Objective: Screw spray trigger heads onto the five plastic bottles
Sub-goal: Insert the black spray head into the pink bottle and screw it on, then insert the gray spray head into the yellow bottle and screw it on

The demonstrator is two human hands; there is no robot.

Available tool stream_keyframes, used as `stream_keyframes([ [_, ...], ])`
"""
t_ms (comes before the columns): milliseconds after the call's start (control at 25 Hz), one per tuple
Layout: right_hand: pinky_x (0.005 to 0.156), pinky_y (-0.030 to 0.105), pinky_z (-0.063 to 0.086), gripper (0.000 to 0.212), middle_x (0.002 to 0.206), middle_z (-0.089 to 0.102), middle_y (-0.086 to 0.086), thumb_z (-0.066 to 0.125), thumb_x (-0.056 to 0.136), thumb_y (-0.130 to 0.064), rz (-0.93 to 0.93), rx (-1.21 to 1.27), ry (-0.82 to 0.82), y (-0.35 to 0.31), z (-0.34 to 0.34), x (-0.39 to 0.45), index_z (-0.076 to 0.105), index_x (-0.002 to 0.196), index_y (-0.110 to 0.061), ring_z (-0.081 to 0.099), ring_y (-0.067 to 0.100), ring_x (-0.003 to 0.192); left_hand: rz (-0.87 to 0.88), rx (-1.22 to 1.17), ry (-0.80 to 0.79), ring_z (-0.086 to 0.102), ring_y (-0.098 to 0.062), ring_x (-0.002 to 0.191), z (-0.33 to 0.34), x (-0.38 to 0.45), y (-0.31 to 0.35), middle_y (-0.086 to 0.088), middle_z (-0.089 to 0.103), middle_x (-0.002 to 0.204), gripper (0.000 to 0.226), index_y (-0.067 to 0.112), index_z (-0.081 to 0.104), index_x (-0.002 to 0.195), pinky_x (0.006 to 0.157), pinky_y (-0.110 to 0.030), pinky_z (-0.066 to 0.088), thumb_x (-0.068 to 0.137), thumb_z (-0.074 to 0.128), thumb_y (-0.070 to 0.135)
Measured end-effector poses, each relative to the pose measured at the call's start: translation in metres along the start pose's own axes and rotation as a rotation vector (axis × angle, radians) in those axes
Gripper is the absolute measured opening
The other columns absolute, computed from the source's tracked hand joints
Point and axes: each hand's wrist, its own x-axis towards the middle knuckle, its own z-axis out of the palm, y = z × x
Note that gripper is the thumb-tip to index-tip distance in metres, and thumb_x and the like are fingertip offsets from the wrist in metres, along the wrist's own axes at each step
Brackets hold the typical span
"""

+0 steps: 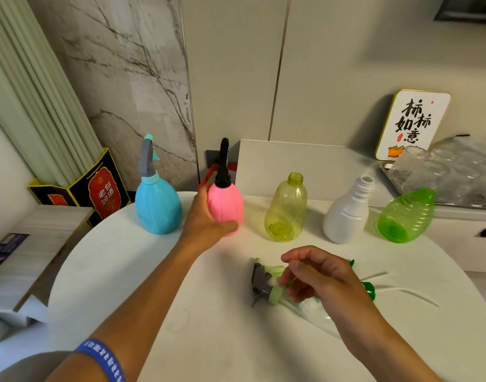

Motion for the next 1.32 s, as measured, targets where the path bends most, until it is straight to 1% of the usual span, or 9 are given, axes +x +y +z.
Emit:
stream_keyframes([
  [80, 0.057, 0.025, 0.052, 0.026, 0.076, 0.076, 0.015, 0.058, 0.096, -0.003, 0.010, -0.009, 0.001, 0.000, 0.000, 0.001, 0.077, 0.087, -0.018, 0.064, 0.019, 0.062, 0.011, -0.008, 0.003, 0.035, -0.011, 0.113, 0.000, 0.003, -0.001, 0.015, 0.036, 0.128, 0.111, 0.034, 0.026, 0.146, 0.071, -0.024, 0.043, 0.058, 0.093, 0.020],
  [320, 0.059, 0.026, 0.052, 0.025, 0.073, 0.076, 0.013, 0.058, 0.096, -0.007, 0.075, -0.039, -0.059, 0.005, 0.003, 0.002, 0.077, 0.088, -0.022, 0.065, 0.017, 0.062, -0.028, -0.004, -0.001, 0.035, -0.012, 0.113, 0.001, 0.006, -0.003, 0.015, 0.035, 0.126, 0.113, 0.034, 0.025, 0.146, 0.076, -0.032, 0.045, 0.058, 0.093, 0.019],
  [680, 0.057, 0.023, 0.051, 0.015, 0.072, 0.076, 0.010, 0.060, 0.095, -0.007, 0.115, -0.084, -0.001, 0.010, 0.002, 0.010, 0.072, 0.095, -0.015, 0.063, 0.016, 0.060, -0.174, 0.041, 0.048, 0.045, -0.025, 0.128, 0.001, -0.023, 0.002, -0.007, 0.039, 0.148, 0.122, 0.026, 0.010, 0.153, 0.092, -0.041, 0.048, 0.063, 0.092, 0.018],
  [800, 0.057, 0.021, 0.050, 0.013, 0.064, 0.073, 0.005, 0.062, 0.094, -0.009, 0.063, -0.191, 0.084, 0.010, -0.001, 0.018, 0.070, 0.090, -0.019, 0.060, 0.009, 0.054, -0.252, 0.056, 0.166, 0.056, -0.024, 0.114, -0.007, -0.054, 0.023, -0.004, 0.051, 0.134, 0.100, 0.028, 0.028, 0.144, 0.083, -0.034, 0.051, 0.066, 0.090, 0.022],
  [880, 0.058, 0.029, 0.051, 0.011, 0.063, 0.069, -0.001, 0.065, 0.092, -0.018, -0.025, -0.277, 0.164, 0.011, -0.001, 0.021, 0.068, 0.085, -0.026, 0.058, 0.006, 0.053, -0.148, 0.011, 0.217, 0.059, -0.008, 0.090, -0.019, -0.073, 0.045, 0.010, 0.058, 0.111, 0.069, 0.040, 0.043, 0.119, 0.065, -0.018, 0.049, 0.068, 0.088, 0.027],
  [960, 0.055, 0.029, 0.050, 0.007, 0.068, 0.065, -0.009, 0.068, 0.089, -0.034, -0.219, -0.447, 0.283, 0.013, -0.001, 0.022, 0.062, 0.085, -0.032, 0.057, 0.006, 0.058, -0.041, -0.040, 0.178, 0.062, 0.003, 0.084, -0.032, -0.094, 0.067, 0.018, 0.060, 0.097, 0.046, 0.046, 0.049, 0.099, 0.048, -0.009, 0.047, 0.073, 0.084, 0.030],
  [1040, 0.056, 0.023, 0.047, 0.015, 0.082, 0.062, -0.015, 0.067, 0.086, -0.042, -0.410, -0.601, 0.370, 0.017, 0.002, 0.024, 0.055, 0.093, -0.037, 0.058, 0.007, 0.072, 0.015, -0.079, 0.080, 0.059, 0.013, 0.086, -0.038, -0.112, 0.082, 0.017, 0.063, 0.092, 0.038, 0.046, 0.053, 0.098, 0.052, -0.004, 0.047, 0.076, 0.080, 0.030],
  [1160, 0.074, 0.021, 0.047, 0.047, 0.119, 0.057, -0.011, 0.073, 0.082, -0.040, -0.549, -0.682, 0.427, 0.026, 0.004, 0.035, 0.047, 0.121, -0.032, 0.057, 0.010, 0.096, -0.007, -0.153, -0.056, 0.063, 0.003, 0.081, -0.033, -0.120, 0.096, 0.014, 0.066, 0.093, 0.034, 0.040, 0.056, 0.102, 0.055, -0.006, 0.048, 0.081, 0.078, 0.025],
  [1320, 0.103, 0.039, 0.043, 0.093, 0.151, 0.038, 0.000, 0.083, 0.074, -0.039, -0.464, -0.676, 0.560, 0.024, 0.001, 0.075, 0.026, 0.148, -0.027, 0.045, 0.025, 0.130, 0.077, -0.186, 0.037, 0.062, 0.004, 0.082, -0.028, -0.119, 0.104, 0.012, 0.067, 0.089, 0.027, 0.033, 0.061, 0.101, 0.059, -0.006, 0.048, 0.084, 0.075, 0.018],
])
